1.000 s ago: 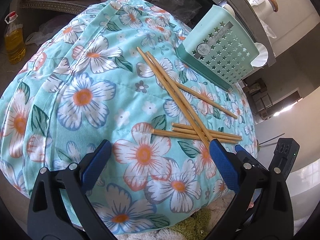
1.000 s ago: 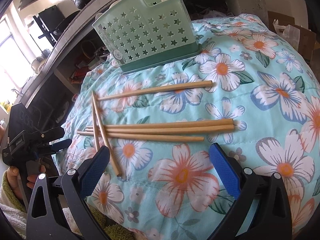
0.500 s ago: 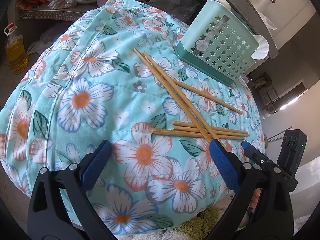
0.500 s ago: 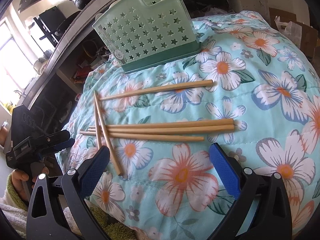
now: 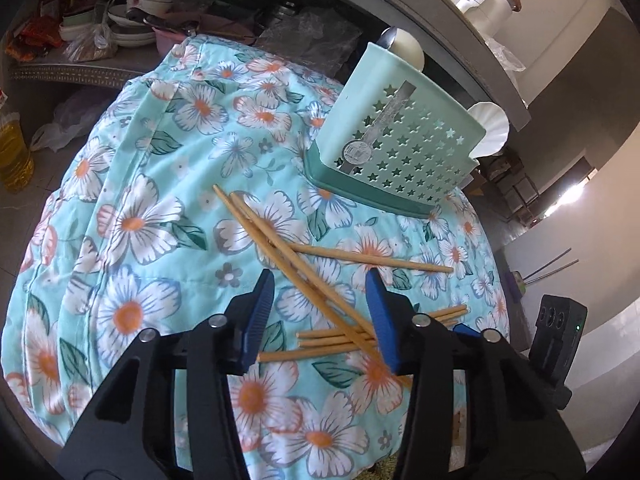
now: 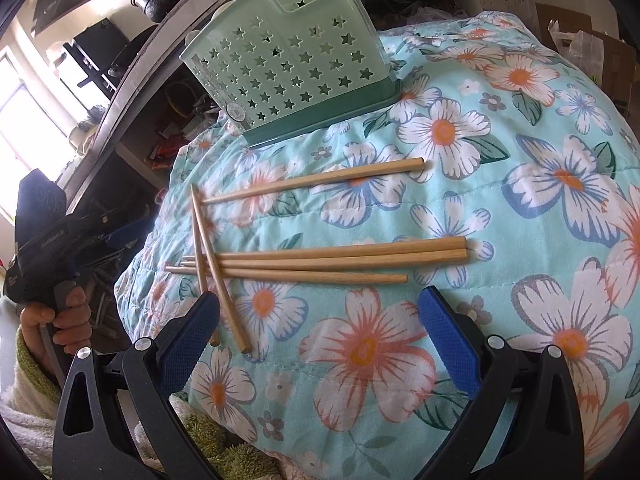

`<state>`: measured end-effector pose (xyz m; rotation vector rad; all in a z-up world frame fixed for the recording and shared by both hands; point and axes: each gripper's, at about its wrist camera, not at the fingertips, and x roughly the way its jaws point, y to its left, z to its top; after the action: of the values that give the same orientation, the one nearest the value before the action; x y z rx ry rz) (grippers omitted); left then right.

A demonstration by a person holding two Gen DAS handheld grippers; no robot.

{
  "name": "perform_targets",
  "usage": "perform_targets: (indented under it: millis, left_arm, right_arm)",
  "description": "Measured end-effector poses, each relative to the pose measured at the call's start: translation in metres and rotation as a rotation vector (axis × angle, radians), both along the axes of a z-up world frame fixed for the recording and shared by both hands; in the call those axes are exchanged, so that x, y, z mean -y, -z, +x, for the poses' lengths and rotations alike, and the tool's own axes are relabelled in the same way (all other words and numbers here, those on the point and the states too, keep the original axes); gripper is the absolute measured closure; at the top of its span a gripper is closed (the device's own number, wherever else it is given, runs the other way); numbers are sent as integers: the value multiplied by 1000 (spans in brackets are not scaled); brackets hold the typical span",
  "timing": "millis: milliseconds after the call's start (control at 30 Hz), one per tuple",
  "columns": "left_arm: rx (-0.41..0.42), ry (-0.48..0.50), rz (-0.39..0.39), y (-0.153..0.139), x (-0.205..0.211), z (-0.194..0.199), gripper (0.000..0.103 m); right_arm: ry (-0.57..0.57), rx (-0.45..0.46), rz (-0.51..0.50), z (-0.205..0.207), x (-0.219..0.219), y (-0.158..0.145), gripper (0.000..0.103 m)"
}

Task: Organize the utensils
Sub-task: 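Close the left tool on one chopstick while the right tool grasps another chopstick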

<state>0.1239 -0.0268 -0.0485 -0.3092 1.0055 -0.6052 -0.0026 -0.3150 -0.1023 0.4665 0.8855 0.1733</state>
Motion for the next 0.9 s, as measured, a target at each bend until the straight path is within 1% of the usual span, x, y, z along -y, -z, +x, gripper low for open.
perform_targets:
  millis: [33,67,100,200,267,333,400,500,633,700,767,867,900]
  left_arm:
    - [-29,-6,-10,5,1,6,67]
    - [-70,-14,-30,12,1,13,74]
    - [-118,-26,-58,20,0,20,78]
    - [-226,-63,-157,38,-6,35,84]
    - [-260,-83,-196,45,-10,41,88]
    - [-285,-103,-213,51,-13,44,91]
    - [-309,-123,-233,57,-16,45,98]
    - [-320,-141,-265,62,-23,44,103]
    - [-314,-156,-306,59,-29,43,103]
    - [-312,-168,-308,57,-30,45,103]
    - [-329,-192,-301,59,-30,47,103]
    - [-360,-207,-309,64,-28,51,90]
    - [-367,-215,-317,66,-28,52,89]
  right_arm:
    - [0,-2,-2,0,0,0,6]
    - [1,-3,-3,1,0,0,6]
    - [1,-5,-5,1,-1,0,6]
    - [1,-6,-6,2,-1,0,6]
    - [1,-6,-5,2,-1,0,6]
    - [0,-6,-5,2,-1,0,6]
    - [0,-6,-5,2,-1,0,6]
    - [1,-6,-7,3,-1,0,6]
    - [1,-8,-9,3,-1,0,6]
    - [1,-9,-10,3,-1,0,6]
    - [1,-8,-10,3,-1,0,6]
    - [2,-8,-11,4,0,0,6]
    - [2,-8,-11,4,0,1,6]
